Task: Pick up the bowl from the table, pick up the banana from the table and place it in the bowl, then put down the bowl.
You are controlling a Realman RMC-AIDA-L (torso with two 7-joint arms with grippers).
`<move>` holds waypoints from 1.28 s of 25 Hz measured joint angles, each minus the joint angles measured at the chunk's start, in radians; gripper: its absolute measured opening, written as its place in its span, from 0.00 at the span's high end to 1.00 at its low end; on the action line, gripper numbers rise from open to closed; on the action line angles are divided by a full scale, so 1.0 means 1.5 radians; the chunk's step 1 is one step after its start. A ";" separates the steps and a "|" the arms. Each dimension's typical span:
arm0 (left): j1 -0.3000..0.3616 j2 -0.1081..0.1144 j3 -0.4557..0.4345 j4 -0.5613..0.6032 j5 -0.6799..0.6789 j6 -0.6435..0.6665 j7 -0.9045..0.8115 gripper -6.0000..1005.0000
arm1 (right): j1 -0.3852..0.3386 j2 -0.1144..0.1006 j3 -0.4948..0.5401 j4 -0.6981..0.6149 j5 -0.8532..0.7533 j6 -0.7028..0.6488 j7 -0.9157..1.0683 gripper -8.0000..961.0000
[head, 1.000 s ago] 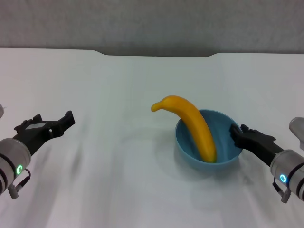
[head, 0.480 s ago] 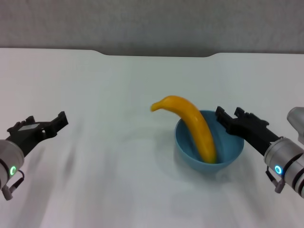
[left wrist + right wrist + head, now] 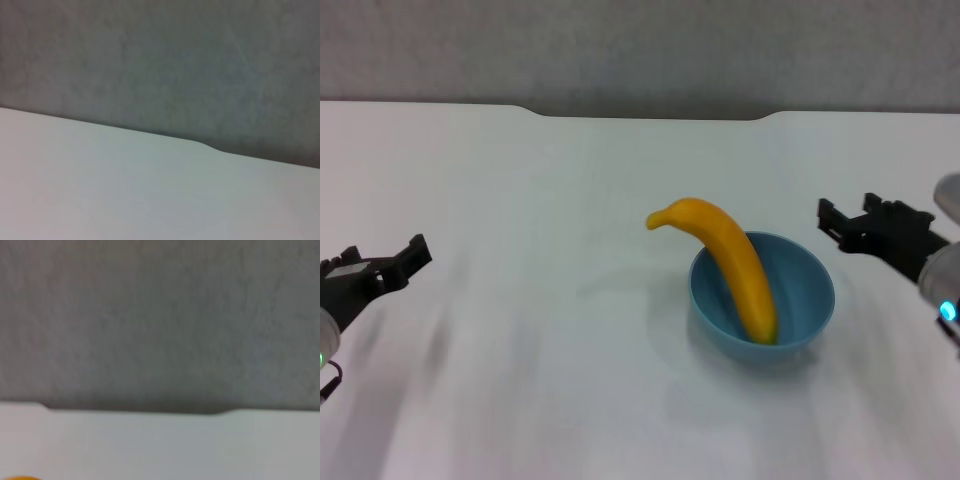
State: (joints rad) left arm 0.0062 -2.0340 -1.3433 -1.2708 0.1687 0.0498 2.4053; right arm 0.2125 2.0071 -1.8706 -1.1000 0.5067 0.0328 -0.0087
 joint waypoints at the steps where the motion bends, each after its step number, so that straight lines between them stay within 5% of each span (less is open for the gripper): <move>1: 0.001 0.000 -0.002 -0.001 0.000 -0.001 0.004 0.11 | 0.003 0.000 0.021 -0.018 -0.002 0.046 -0.019 0.35; 5: 0.007 0.001 -0.007 -0.005 0.000 -0.017 0.028 0.11 | 0.013 0.000 0.081 -0.078 -0.055 0.177 -0.053 0.35; 10: 0.042 0.001 -0.015 -0.005 0.001 -0.104 0.051 0.11 | -0.032 0.001 0.097 -0.129 -0.084 0.159 -0.053 0.35; 20: 0.070 -0.003 -0.037 0.145 -0.004 -0.464 0.091 0.11 | -0.107 0.002 0.031 -0.057 -0.086 -0.056 -0.061 0.35; 25: 0.043 -0.005 -0.057 0.267 -0.020 -0.616 0.118 0.11 | -0.108 0.003 -0.041 0.043 -0.085 -0.243 -0.066 0.35; 26: 0.018 -0.005 -0.059 0.339 -0.048 -0.679 0.133 0.11 | -0.108 0.003 -0.057 0.061 -0.084 -0.280 -0.065 0.35; 32: -0.036 -0.005 -0.058 0.471 -0.092 -0.794 0.160 0.11 | -0.102 0.005 -0.139 0.139 -0.081 -0.467 -0.063 0.35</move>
State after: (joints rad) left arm -0.0473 -2.0416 -1.4299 -0.5649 0.0302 -1.1416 2.6447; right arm 0.0595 2.0141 -2.0798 -0.8911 0.3857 -0.6671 -0.1033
